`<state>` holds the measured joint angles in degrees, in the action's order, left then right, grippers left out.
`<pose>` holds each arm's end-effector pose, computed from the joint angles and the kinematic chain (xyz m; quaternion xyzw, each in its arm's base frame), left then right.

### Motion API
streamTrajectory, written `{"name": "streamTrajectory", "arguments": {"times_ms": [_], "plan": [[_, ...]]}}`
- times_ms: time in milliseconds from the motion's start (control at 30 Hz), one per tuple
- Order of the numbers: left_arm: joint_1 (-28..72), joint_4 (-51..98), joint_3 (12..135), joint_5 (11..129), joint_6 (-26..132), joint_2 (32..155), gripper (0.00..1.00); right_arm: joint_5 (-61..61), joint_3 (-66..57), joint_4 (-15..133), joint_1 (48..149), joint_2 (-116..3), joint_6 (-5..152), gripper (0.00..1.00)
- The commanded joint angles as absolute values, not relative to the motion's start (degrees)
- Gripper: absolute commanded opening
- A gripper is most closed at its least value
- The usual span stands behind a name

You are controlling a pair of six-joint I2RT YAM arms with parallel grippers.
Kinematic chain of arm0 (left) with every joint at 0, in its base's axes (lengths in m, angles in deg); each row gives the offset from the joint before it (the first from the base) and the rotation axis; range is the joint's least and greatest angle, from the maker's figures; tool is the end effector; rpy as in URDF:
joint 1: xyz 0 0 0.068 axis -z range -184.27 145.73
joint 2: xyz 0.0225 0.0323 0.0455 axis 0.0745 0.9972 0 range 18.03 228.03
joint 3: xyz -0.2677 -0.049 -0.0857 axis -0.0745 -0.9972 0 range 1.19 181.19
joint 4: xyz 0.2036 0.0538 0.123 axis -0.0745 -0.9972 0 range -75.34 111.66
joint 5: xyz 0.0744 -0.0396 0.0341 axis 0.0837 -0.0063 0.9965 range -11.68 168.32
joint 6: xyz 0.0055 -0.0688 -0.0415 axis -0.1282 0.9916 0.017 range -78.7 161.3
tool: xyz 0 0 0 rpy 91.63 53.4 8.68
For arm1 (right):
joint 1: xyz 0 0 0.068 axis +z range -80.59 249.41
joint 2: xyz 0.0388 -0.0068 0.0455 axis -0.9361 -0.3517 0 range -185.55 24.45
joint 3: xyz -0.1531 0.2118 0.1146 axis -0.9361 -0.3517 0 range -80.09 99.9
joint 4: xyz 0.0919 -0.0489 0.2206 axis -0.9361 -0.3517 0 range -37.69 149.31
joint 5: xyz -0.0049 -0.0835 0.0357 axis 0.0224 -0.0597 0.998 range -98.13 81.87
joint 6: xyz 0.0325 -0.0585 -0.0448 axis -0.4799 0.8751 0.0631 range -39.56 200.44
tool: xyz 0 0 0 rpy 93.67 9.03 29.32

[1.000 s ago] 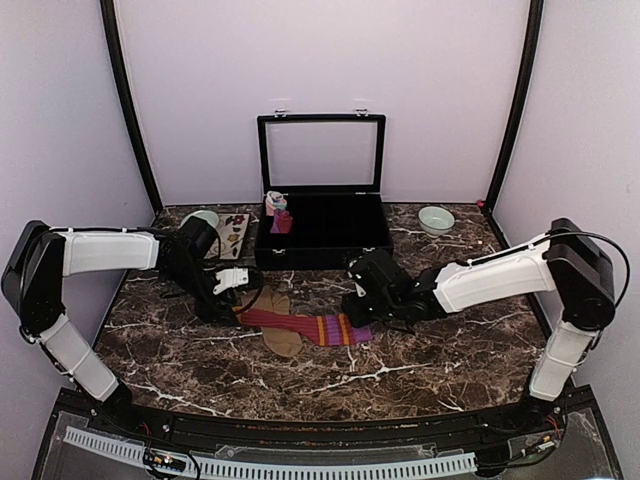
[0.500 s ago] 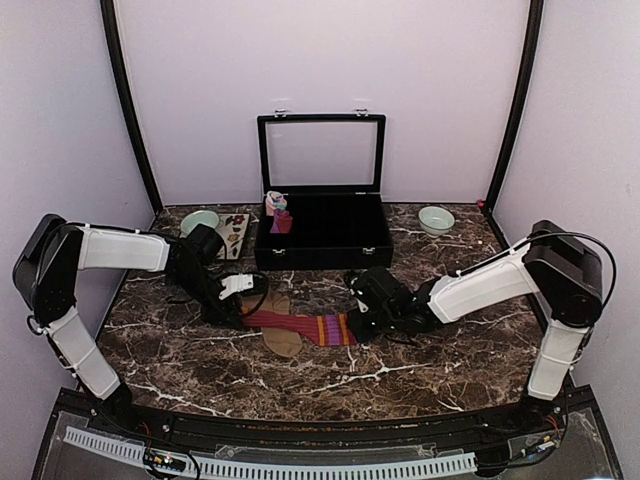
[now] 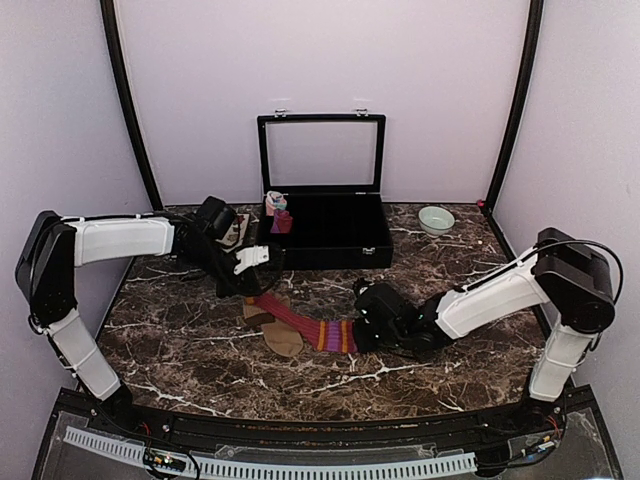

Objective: Roll the socks
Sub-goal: Adjust the sock at the center of the board.

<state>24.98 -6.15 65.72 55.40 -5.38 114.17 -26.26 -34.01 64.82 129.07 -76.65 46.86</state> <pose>0.2868 -0.1918 0.2025 0.6229 0.7130 -0.1502 0.2846 0.1921 0.2853 0.1278 -0.1560 0.9149 0.1469 0.3422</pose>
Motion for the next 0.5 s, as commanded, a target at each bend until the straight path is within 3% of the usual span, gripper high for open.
{"name": "streamTrajectory", "arguments": {"times_ms": [0, 233, 467], "plan": [[26.46, -6.11, 69.99, 55.88, -3.4, 114.63, 0.0, -29.53, -36.35, 57.54, 134.43, -78.23, 39.84, 0.2], [29.96, 1.46, 73.03, 62.24, -2.14, 118.29, 0.0, -31.71, -36.99, 56.1, 140.76, -77.54, 33.61, 0.18], [34.21, 1.89, 81.07, 67.44, -2.34, 126.88, 0.0, -35.05, -27.94, 46.62, 145.54, -81.22, 29.76, 0.18]]}}
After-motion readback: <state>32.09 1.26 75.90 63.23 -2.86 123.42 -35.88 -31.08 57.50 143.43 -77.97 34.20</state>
